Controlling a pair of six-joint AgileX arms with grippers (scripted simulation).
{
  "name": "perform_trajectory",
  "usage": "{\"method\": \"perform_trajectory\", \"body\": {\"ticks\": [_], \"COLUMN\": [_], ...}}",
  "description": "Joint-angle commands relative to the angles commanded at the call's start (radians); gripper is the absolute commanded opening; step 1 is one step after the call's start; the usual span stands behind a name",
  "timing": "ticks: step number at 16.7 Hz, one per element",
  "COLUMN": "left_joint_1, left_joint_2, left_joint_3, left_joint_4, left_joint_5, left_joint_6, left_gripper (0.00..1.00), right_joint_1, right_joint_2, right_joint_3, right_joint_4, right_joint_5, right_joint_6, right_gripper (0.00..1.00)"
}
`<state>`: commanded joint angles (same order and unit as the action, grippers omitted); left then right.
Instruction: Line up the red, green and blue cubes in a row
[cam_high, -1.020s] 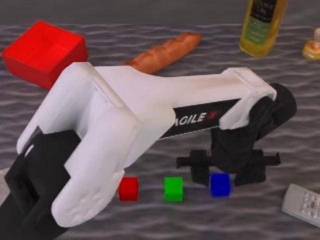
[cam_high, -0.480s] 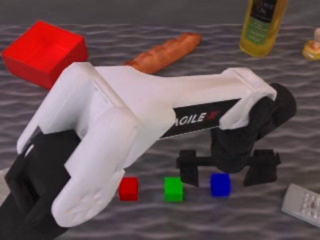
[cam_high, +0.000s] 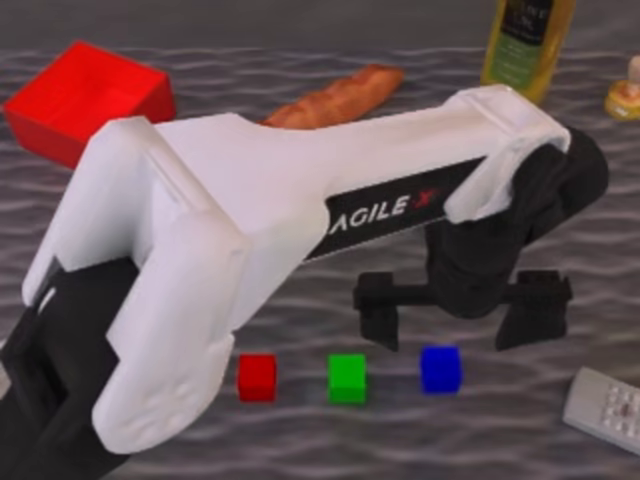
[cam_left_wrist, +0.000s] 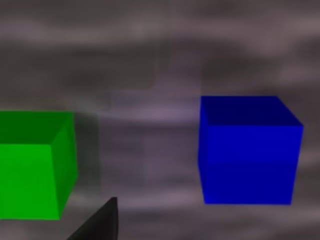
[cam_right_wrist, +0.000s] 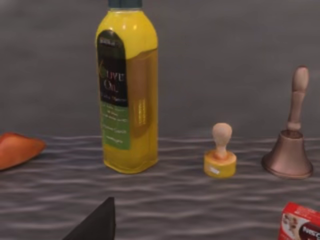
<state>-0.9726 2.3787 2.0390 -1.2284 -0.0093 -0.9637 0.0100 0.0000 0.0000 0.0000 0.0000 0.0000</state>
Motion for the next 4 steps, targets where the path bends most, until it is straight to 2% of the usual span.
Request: {"method": "perform_trajectory", "body": {"ticks": [4], "left_joint_1": [0.008], "left_joint_2": [-0.020], "left_joint_3": [0.074], "left_joint_4": [-0.090], "left_joint_5": [-0.001], "left_joint_6": [0.000], "left_gripper": [1.00], "right_joint_1": [0.000], "right_joint_2": [0.000], "right_joint_3": [0.000], "right_joint_4": [0.000], "right_joint_5": [0.000], "right_joint_6": [0.000], "right_gripper": [1.00]}}
